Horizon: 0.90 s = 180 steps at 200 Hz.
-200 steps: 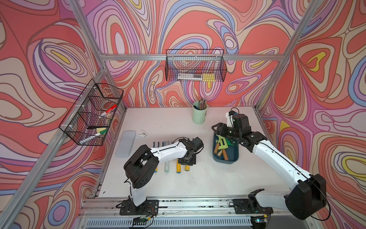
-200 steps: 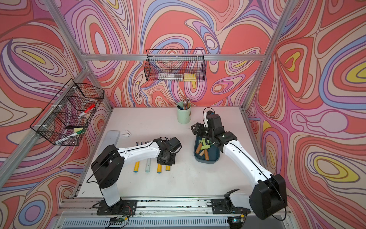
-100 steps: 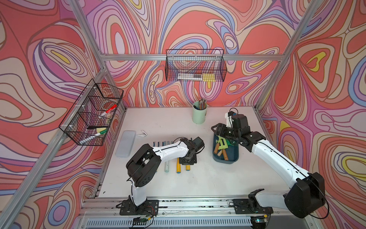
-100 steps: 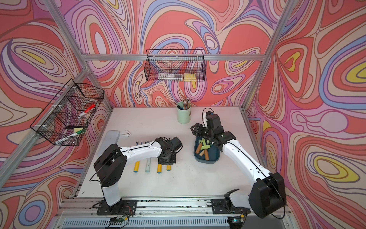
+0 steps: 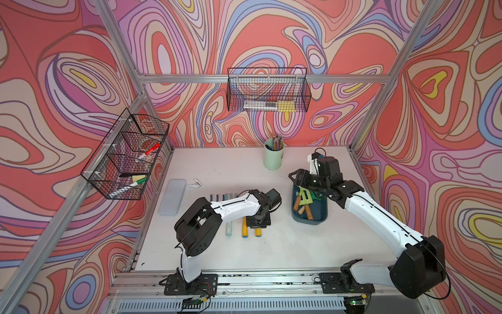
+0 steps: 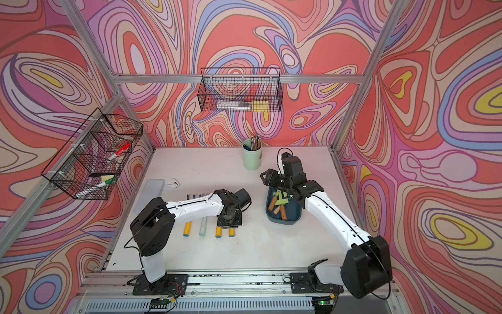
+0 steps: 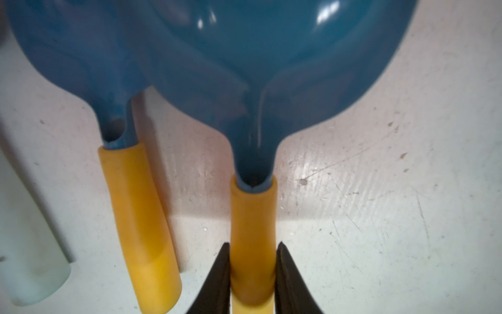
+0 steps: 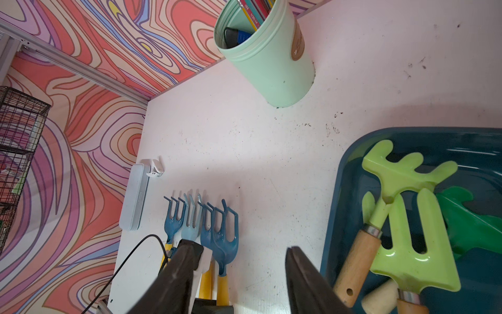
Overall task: Take the hand rake out of the storage box
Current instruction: Place the rake at the center of the board.
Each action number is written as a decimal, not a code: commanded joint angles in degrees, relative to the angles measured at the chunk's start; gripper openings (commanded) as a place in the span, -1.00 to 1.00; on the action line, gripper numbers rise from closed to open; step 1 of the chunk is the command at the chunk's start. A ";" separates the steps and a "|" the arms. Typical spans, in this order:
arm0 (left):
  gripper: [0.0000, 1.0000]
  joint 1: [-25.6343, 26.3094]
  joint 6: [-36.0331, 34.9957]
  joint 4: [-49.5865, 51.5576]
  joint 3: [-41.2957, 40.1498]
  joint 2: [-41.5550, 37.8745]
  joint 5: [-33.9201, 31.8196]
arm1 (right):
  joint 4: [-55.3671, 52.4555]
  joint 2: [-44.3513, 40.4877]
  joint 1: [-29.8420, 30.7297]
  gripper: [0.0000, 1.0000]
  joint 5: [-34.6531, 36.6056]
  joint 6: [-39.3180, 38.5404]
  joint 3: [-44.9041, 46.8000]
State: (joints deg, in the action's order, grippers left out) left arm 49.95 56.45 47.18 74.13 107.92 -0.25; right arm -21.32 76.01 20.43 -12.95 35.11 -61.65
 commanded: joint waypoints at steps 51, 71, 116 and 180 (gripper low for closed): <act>-0.49 0.32 0.86 1.89 4.05 4.16 1.39 | 1.73 0.38 -0.04 0.10 -0.85 0.10 1.08; -0.49 0.32 0.60 2.73 5.13 5.23 1.61 | 1.81 0.11 -0.03 0.10 -0.78 0.12 1.34; -0.48 0.27 1.73 3.19 4.23 5.02 1.31 | 1.72 -0.41 -0.03 0.10 -0.76 0.22 1.53; -0.46 -0.47 0.79 2.99 4.04 6.29 2.26 | 2.25 -0.96 -0.03 0.09 -1.20 0.48 2.14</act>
State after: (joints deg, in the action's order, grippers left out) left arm 49.89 57.45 48.47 77.93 112.49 1.89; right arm -20.03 76.01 20.43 -13.56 35.27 -60.64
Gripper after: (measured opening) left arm 0.275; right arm 0.546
